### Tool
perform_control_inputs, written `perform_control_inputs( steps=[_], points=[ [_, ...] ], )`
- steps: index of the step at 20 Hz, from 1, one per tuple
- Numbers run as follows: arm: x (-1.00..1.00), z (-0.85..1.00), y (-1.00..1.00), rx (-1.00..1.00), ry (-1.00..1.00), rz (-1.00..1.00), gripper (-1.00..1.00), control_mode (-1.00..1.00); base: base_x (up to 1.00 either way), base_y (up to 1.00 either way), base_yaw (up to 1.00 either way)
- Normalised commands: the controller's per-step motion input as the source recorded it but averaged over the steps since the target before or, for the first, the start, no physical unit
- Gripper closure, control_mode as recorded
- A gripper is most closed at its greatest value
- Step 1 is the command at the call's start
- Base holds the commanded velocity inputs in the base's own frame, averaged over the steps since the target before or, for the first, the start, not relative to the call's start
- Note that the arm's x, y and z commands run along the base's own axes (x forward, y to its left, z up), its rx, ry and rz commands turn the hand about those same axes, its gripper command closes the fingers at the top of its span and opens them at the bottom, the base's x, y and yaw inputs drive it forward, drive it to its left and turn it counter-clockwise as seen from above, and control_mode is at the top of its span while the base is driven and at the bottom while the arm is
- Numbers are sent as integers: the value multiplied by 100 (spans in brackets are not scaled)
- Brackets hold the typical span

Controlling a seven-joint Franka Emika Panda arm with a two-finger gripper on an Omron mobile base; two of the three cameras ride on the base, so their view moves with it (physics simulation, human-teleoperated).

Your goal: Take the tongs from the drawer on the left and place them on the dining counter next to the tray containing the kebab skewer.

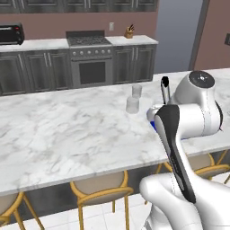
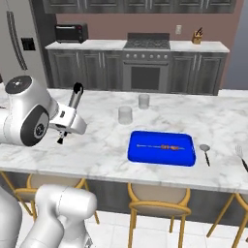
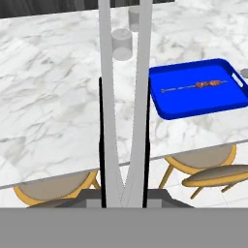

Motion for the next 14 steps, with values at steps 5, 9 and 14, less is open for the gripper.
perform_control_inputs(
  steps=[5, 9, 14],
  points=[
    [0, 0, 0, 0, 0, 0, 100, 100, 33, 0, -8],
    [0, 0, 0, 0, 0, 0, 100, 100, 4, 0, -11],
    [0, 0, 0, 0, 0, 0, 100, 100, 0, 0, -9]
  ],
)
